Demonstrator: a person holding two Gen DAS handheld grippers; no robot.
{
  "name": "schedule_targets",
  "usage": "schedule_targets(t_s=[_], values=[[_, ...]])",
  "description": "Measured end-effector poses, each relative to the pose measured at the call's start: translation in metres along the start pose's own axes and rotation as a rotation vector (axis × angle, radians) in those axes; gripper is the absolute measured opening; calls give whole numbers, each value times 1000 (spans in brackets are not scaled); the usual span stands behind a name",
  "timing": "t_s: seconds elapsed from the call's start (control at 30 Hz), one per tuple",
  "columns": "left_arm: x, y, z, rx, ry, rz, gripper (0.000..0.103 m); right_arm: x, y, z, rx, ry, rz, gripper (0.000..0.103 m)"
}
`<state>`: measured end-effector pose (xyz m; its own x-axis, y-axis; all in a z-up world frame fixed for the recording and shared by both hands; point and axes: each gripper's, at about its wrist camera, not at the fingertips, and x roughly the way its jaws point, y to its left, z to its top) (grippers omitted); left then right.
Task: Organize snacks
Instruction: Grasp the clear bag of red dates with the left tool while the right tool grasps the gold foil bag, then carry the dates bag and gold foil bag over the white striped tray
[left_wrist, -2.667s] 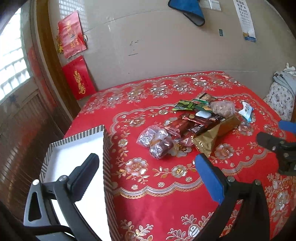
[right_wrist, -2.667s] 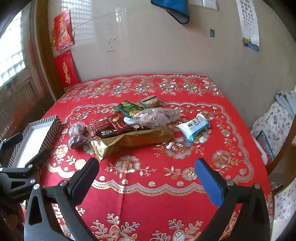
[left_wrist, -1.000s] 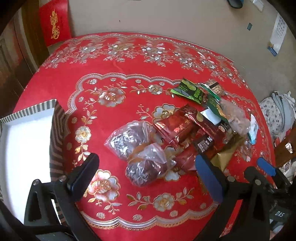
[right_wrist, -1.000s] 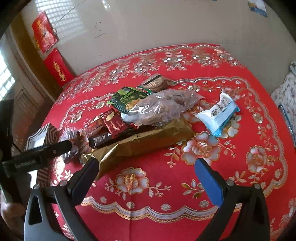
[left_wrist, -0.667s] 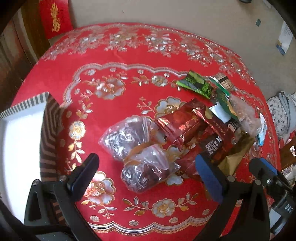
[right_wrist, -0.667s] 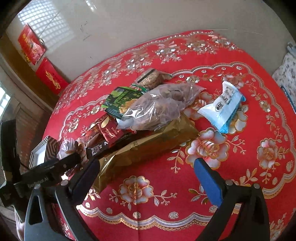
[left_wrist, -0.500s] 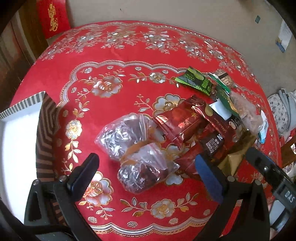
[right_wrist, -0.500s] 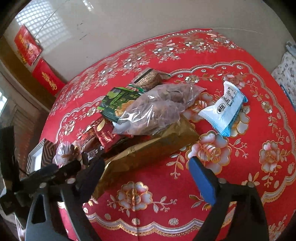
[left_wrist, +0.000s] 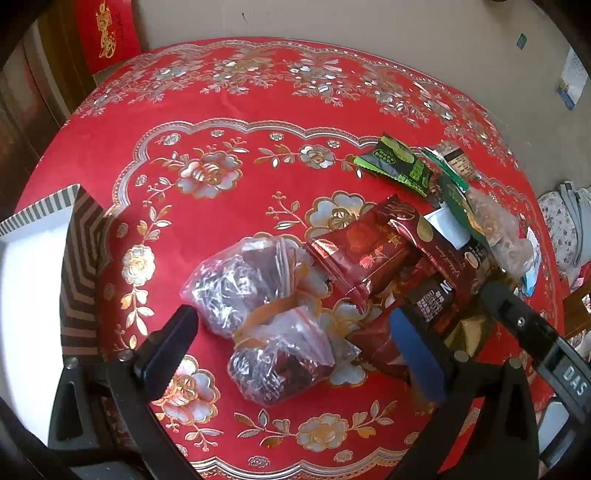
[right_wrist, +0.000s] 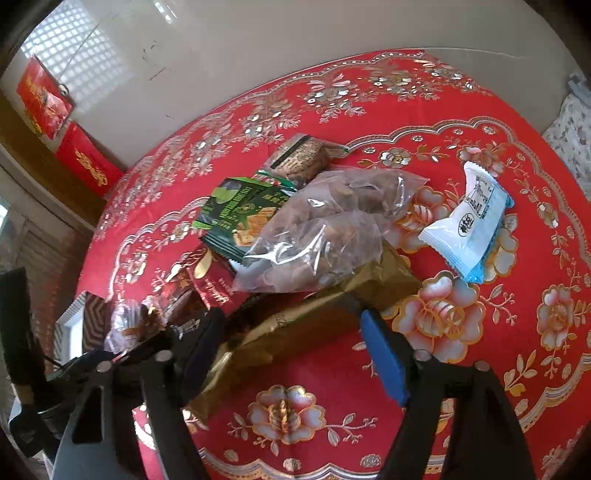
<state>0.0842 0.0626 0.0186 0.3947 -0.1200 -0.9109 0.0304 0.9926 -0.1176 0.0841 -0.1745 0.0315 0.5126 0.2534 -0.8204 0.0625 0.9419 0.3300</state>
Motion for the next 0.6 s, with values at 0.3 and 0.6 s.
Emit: schedule_targets(t_s=[0.3,0.6], values=[[1,1,-3,12,19,-33,96,7,-11,1,-1,32,60,30],[-10,14,-9,8,-19,-56,63,-5,-24,-16,-12,5,148,18]])
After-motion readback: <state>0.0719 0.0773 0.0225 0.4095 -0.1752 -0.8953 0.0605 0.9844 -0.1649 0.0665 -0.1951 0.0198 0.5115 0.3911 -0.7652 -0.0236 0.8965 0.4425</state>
